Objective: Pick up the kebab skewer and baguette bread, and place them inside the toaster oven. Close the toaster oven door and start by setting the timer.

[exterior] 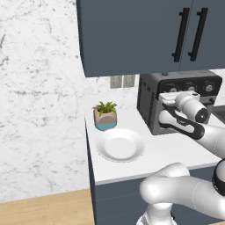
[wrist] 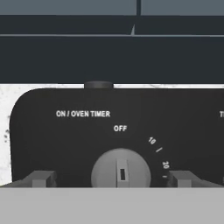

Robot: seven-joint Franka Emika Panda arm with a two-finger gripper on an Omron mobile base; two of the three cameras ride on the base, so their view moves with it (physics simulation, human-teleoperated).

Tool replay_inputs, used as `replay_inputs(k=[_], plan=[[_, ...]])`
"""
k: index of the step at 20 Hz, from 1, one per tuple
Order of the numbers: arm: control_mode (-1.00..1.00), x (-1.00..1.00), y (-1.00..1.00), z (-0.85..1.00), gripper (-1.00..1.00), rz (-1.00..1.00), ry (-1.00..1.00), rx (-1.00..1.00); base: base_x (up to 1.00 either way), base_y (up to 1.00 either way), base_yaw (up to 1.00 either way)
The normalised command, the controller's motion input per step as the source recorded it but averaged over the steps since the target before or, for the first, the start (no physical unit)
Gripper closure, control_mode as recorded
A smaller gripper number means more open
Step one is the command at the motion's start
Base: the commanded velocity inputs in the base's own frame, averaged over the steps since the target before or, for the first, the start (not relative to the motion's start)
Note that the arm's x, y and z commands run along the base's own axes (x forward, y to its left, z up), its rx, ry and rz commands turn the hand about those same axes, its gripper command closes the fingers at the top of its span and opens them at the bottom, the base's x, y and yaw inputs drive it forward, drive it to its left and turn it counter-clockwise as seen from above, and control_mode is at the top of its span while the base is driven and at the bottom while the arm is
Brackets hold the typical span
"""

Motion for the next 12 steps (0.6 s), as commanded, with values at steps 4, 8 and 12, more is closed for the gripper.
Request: replay_inputs(k=[4, 8, 12], plan=[[-1.00, 0.00, -0.03, 0.00, -1.00, 0.00, 0.00, 0.00, 0.00, 0.00, 0.00], [-1.00, 0.00, -0.06, 0.00, -1.00, 0.00, 0.00, 0.00, 0.00, 0.00, 0.00], [-1.00, 0.00, -0.04, 0.00, -1.00, 0.00, 0.00, 0.00, 0.00, 0.00, 0.00]])
